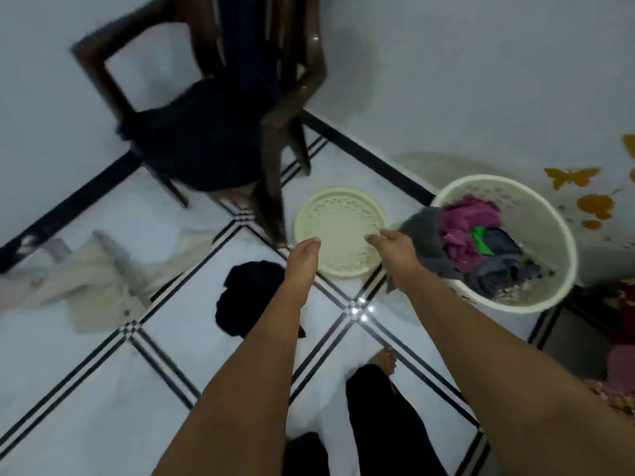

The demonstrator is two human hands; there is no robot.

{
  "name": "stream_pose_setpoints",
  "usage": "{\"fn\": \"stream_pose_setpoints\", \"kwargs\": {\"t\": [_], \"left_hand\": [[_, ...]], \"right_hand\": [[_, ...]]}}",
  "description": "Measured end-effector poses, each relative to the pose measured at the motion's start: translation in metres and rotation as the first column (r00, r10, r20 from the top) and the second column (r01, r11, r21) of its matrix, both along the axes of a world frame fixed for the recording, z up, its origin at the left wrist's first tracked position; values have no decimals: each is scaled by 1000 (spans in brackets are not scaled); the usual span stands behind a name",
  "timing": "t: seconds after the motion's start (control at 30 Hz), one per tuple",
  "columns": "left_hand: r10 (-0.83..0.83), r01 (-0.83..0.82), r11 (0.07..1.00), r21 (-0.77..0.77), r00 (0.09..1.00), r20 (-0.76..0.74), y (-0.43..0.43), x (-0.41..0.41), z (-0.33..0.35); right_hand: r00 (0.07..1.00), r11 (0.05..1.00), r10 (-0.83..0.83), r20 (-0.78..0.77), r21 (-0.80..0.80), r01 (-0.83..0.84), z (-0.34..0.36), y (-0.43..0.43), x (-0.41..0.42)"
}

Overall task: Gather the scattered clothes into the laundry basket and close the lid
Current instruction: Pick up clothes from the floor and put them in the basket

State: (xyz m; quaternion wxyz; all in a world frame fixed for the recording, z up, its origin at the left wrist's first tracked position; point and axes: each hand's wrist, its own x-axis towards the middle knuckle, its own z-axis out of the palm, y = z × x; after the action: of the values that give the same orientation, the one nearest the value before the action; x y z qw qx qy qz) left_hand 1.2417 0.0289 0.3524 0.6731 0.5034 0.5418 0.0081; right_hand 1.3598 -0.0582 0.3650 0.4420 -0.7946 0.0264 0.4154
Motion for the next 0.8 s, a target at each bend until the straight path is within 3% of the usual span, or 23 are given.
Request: {"fn": "stream_pose_setpoints", "kwargs": {"t": [0.13,0.33,0.57,0.63,0.7,0.8], "left_hand": [[170,-171,985,-14,984,-49,39,-116,-6],[302,-308,951,-11,939,-167,90,-213,-63],[316,-324,946,-9,929,-191,197,-242,-211],[274,-280,960,-1,939,-208,231,-245,-283],[237,-257,965,-42,933,-269,248,-253,-358],[225,-253,966,-49,923,-314,259,-262,-437]], "right_hand": [[984,985,172,-54,-1,-172,-11,61,-98],[922,932,354,-159,-20,-361,-80,142,-196],[898,876,387,-210,-221,-429,-270,239,-226],[877,792,424,-227,-376,-481,-348,262,-225],[835,651,485,-261,-530,-544,-416,272,-230],[731,451,615,-296,-629,-633,-488,275,-234]]}}
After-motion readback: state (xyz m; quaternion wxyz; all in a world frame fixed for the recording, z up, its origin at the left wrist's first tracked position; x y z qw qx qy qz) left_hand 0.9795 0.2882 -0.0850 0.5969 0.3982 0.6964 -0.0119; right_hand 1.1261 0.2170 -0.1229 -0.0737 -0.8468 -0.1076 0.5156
